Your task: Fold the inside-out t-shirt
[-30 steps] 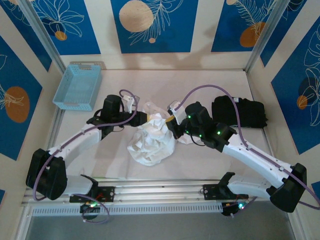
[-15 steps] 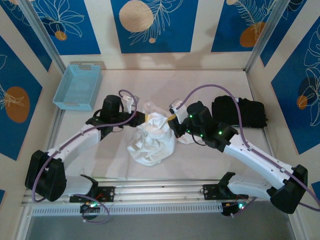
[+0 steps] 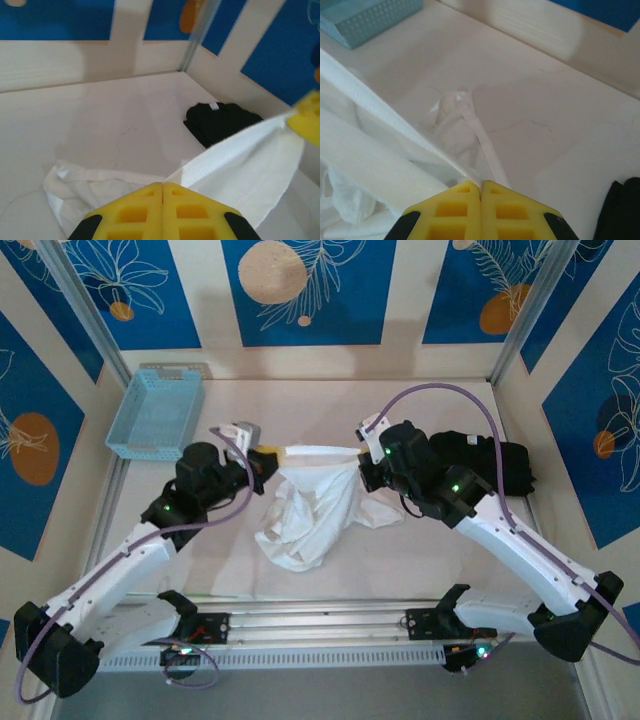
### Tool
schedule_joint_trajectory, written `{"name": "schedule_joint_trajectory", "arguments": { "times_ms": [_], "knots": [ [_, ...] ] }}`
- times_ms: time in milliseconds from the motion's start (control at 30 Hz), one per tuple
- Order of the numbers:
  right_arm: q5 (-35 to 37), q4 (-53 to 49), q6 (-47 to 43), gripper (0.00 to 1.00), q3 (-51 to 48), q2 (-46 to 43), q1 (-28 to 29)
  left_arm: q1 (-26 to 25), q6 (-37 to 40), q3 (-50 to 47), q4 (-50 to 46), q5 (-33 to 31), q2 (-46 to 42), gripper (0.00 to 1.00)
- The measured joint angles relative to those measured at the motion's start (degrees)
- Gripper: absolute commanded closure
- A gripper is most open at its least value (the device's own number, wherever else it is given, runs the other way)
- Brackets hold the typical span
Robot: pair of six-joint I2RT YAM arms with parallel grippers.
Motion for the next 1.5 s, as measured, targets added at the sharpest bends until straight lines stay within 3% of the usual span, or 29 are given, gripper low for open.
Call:
{"name": "schedule_joint_trajectory", "arguments": {
  "times_ms": [300,433,600,1233,1333,1500],
  "knots": [
    [-0.63,-11.41,13.81,1.00,-6.95,-0.98,-2.60,-19.39,5.01,-13.57,0.61,0.90,-1.55,1.00],
    [-3.19,-14.73,20.48,1.00,-13.70,-3.06,-2.97,-26.97,4.42,-16.50,5.90,0.90,4.52,1.00],
    [-5.44,-15.93,26.27,1.00,-19.15,-4.31,-3.28,-31.47,2.80,-17.20,11.78,0.90,14.71,1.00],
    [-9.40,-11.63,28.00,1.00,-24.37,-1.86,-4.50,-31.01,0.44,-17.16,12.00,-1.99,18.05,1.00],
    [-10.49,-10.84,25.97,1.00,-23.04,-2.05,-6.01,-28.94,-0.07,-17.05,11.28,-2.10,16.39,1.00],
    [-15.93,-6.34,22.27,1.00,-19.06,0.46,-12.13,-20.70,-1.81,-14.60,10.29,0.68,16.68,1.00]
  ]
}}
